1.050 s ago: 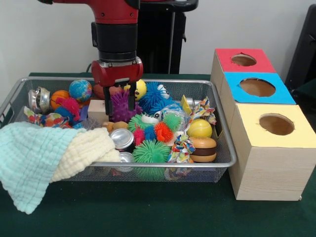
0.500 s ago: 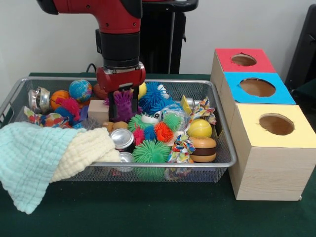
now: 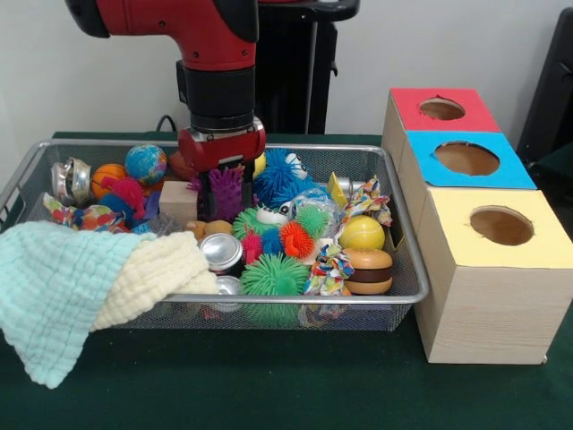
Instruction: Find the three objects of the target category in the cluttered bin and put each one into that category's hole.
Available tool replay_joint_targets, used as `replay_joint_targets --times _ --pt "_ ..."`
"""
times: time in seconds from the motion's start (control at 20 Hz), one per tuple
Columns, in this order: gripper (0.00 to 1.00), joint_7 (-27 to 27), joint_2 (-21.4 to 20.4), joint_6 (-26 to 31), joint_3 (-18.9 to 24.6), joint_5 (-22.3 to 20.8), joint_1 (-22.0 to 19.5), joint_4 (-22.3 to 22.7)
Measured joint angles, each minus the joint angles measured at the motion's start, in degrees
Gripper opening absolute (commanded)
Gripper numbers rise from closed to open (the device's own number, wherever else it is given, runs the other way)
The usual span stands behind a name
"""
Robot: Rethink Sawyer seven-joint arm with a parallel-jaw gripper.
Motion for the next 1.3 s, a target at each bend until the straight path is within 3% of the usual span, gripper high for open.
replay_joint_targets --times 1.3 --pt "1.0 0.0 -2.3 0.0 -0.4 -0.4 0.7 -0.5"
